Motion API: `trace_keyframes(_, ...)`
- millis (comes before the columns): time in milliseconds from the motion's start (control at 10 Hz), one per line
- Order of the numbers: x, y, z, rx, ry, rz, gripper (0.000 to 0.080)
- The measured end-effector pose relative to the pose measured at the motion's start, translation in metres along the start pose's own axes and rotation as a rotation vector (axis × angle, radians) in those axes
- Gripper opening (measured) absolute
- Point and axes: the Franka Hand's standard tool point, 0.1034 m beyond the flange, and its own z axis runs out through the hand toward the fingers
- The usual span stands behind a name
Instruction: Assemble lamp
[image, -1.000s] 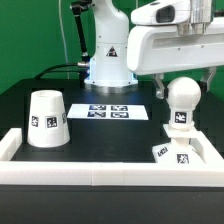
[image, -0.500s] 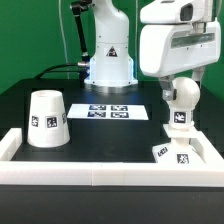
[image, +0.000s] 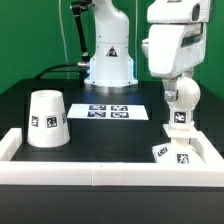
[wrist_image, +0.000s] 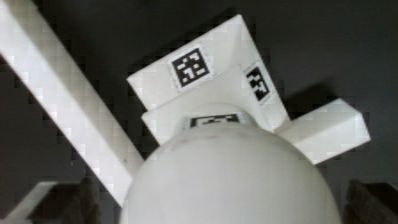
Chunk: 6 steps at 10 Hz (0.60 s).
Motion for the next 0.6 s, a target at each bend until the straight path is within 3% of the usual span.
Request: trace_keyframes(600,-0.0002,0.0054,0.0017,-0.013,-0.030,-0.495,0.0699)
